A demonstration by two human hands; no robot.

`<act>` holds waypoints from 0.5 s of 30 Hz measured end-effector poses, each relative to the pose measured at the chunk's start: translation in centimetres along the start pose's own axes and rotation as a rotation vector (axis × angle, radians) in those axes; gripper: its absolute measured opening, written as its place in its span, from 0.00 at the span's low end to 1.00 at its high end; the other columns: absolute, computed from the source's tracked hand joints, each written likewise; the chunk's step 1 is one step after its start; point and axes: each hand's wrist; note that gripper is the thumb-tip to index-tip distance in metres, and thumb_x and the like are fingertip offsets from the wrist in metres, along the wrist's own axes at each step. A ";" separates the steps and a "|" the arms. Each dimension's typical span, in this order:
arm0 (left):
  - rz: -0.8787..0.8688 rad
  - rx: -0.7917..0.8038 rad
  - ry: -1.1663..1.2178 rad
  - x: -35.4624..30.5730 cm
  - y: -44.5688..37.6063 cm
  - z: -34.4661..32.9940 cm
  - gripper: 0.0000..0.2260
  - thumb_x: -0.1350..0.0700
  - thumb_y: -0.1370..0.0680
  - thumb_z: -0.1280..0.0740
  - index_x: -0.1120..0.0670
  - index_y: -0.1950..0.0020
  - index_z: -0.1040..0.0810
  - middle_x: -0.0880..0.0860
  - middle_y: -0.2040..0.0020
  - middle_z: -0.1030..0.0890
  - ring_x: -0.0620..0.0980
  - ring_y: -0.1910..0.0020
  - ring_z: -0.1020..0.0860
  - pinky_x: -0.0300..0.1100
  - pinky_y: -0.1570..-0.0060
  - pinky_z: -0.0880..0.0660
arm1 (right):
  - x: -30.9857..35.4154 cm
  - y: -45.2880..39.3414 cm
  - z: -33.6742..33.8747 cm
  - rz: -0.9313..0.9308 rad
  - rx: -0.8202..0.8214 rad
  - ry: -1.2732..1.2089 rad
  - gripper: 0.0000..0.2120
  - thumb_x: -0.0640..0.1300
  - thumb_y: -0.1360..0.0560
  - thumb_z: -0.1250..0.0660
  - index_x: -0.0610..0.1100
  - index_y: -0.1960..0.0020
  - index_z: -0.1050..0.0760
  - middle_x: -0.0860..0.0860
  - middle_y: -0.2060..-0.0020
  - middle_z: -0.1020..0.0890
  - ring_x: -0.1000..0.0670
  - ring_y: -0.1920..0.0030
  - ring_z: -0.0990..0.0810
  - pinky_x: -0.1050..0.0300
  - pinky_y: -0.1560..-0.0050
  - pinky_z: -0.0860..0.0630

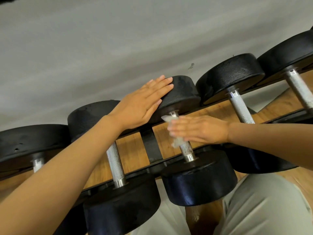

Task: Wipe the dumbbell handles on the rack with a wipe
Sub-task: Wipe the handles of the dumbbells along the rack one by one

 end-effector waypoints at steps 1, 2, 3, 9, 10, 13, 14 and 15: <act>0.000 0.000 -0.001 0.0 0.0 0.0 0.22 0.53 0.15 0.52 0.58 0.20 0.43 0.52 0.20 0.45 0.45 0.21 0.52 0.40 0.22 0.55 | 0.2 0.3 0.0 0.066 0.067 -0.048 0.19 0.43 0.18 0.41 0.42 0.28 0.31 0.47 0.27 0.32 0.51 0.24 0.38 0.52 0.24 0.42; -0.003 0.000 -0.004 0.0 0.0 0.0 0.22 0.53 0.15 0.52 0.58 0.20 0.43 0.52 0.20 0.45 0.45 0.21 0.52 0.39 0.22 0.55 | 0.5 0.5 0.0 0.130 0.126 -0.096 0.19 0.42 0.18 0.40 0.43 0.28 0.29 0.48 0.27 0.31 0.53 0.25 0.37 0.53 0.24 0.41; -0.004 -0.004 -0.009 0.0 0.0 0.1 0.23 0.53 0.14 0.53 0.58 0.20 0.42 0.52 0.20 0.44 0.45 0.21 0.52 0.39 0.22 0.55 | 0.6 0.6 0.1 0.176 0.167 -0.126 0.18 0.42 0.19 0.40 0.43 0.30 0.28 0.49 0.28 0.30 0.53 0.26 0.36 0.51 0.25 0.39; -0.014 -0.004 -0.050 -0.3 0.0 0.1 0.23 0.53 0.15 0.52 0.59 0.21 0.41 0.55 0.21 0.41 0.49 0.21 0.48 0.41 0.22 0.53 | 1.1 -0.4 1.1 0.100 0.061 0.000 0.18 0.46 0.17 0.40 0.42 0.30 0.27 0.47 0.28 0.29 0.51 0.26 0.34 0.49 0.25 0.39; -0.018 -0.005 -0.056 -0.2 0.0 0.1 0.23 0.53 0.15 0.52 0.59 0.21 0.41 0.55 0.21 0.41 0.49 0.21 0.48 0.41 0.22 0.53 | 1.1 -0.5 1.2 0.028 0.016 0.035 0.18 0.46 0.17 0.41 0.43 0.30 0.28 0.47 0.28 0.30 0.51 0.27 0.33 0.49 0.25 0.39; -0.034 -0.004 -0.072 -0.1 -0.1 0.0 0.22 0.54 0.15 0.52 0.60 0.21 0.42 0.56 0.21 0.42 0.50 0.21 0.48 0.42 0.22 0.53 | 2.2 -0.9 0.5 -0.213 -0.105 0.059 0.19 0.46 0.19 0.44 0.42 0.32 0.26 0.47 0.30 0.28 0.51 0.30 0.30 0.51 0.27 0.35; -0.046 -0.003 -0.077 -0.1 -0.1 0.0 0.22 0.54 0.15 0.52 0.60 0.21 0.42 0.56 0.21 0.42 0.50 0.21 0.48 0.43 0.22 0.52 | 2.9 -1.1 0.1 -0.275 -0.141 0.041 0.18 0.45 0.20 0.43 0.42 0.33 0.25 0.46 0.31 0.27 0.50 0.31 0.28 0.49 0.29 0.33; -0.062 -0.004 -0.082 0.0 -0.2 0.0 0.22 0.55 0.15 0.51 0.60 0.21 0.42 0.56 0.21 0.42 0.51 0.20 0.48 0.44 0.22 0.52 | 3.4 -1.4 -0.2 -0.324 -0.181 0.021 0.17 0.43 0.21 0.41 0.41 0.34 0.24 0.46 0.32 0.26 0.49 0.32 0.27 0.48 0.30 0.31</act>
Point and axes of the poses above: each hand's wrist, its own y-axis away from the middle knuckle, its own z-axis out of the back of the hand, x = y × z
